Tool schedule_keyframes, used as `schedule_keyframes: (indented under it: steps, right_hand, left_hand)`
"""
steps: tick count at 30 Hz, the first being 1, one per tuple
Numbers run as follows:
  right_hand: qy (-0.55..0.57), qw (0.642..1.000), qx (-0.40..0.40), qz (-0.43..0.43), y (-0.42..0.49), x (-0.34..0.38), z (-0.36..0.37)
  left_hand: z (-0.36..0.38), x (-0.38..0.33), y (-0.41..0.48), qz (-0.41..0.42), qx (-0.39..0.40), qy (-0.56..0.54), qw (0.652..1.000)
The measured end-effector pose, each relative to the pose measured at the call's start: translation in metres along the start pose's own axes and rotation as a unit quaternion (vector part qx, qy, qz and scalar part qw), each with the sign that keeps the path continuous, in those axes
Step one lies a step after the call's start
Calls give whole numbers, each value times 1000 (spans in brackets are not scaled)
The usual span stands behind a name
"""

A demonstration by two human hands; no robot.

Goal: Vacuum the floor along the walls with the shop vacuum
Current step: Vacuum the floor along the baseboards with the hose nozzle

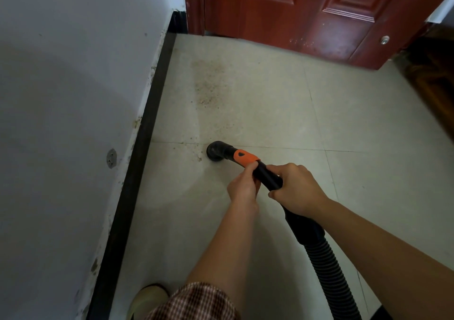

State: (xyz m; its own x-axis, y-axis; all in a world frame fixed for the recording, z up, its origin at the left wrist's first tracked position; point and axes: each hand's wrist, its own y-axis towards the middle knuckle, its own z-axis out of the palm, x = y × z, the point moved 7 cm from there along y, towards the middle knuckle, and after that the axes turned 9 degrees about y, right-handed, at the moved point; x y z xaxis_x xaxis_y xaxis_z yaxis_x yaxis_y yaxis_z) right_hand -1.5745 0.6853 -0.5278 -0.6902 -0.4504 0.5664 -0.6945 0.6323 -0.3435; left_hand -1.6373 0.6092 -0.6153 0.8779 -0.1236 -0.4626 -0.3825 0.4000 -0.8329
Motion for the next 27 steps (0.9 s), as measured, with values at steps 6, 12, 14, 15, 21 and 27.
schedule_keyframes:
  steps: [6,12,14,15,21,27]
  right_hand:
    - [-3,1000,10,-26,3,13,7]
    - [-5,999,24,-43,4,22,13]
    - [-8,998,29,-50,5,25,16]
    - [-9,998,32,-53,5,27,18]
    - [-11,995,46,-83,2,40,27]
    - [-10,997,34,-64,0,32,18]
  left_hand:
    - [-14,-6,3,9,-22,-26,999]
    - [-26,-8,3,18,-35,-44,998]
    - [-30,-9,2,24,-36,-49,998]
    - [-33,-10,2,26,-39,-51,998]
    - [-47,-14,-1,38,-48,-64,996]
    - [-33,-11,-2,36,-26,-57,997]
